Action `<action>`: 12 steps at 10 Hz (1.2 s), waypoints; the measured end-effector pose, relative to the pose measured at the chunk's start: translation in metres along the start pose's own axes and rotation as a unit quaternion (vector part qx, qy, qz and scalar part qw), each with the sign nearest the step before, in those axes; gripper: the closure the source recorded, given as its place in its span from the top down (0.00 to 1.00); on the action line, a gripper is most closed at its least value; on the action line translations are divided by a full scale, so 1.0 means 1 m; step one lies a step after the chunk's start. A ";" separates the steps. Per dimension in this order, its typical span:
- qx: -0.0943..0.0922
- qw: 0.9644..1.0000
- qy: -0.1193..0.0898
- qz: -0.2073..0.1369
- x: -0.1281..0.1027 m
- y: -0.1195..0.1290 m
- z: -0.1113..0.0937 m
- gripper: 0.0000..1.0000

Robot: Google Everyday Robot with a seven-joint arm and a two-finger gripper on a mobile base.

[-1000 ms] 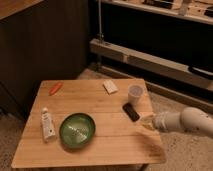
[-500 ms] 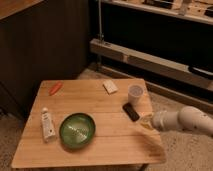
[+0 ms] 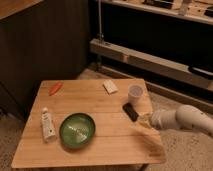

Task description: Place the eraser in the ceramic cup

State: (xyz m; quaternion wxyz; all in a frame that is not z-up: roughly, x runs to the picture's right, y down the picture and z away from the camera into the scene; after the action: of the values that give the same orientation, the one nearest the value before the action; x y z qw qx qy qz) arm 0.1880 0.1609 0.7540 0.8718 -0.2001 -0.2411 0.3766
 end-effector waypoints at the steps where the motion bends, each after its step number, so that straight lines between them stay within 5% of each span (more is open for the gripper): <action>1: -0.001 1.000 -0.016 0.010 -0.002 -0.004 -0.002 0.28; 3: -0.013 0.998 -0.057 0.032 -0.002 -0.012 0.002 0.46; 6: -0.019 0.997 -0.072 0.016 0.005 -0.010 0.017 0.76; 8: 0.006 0.998 -0.065 0.004 0.012 -0.014 0.023 0.80; 12: 0.039 0.997 -0.059 0.033 0.023 -0.032 0.033 0.80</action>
State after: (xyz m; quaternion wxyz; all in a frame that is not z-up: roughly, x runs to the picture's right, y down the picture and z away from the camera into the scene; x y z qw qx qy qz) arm 0.2007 0.1634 0.8038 0.8503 -0.1510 -0.2702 0.4257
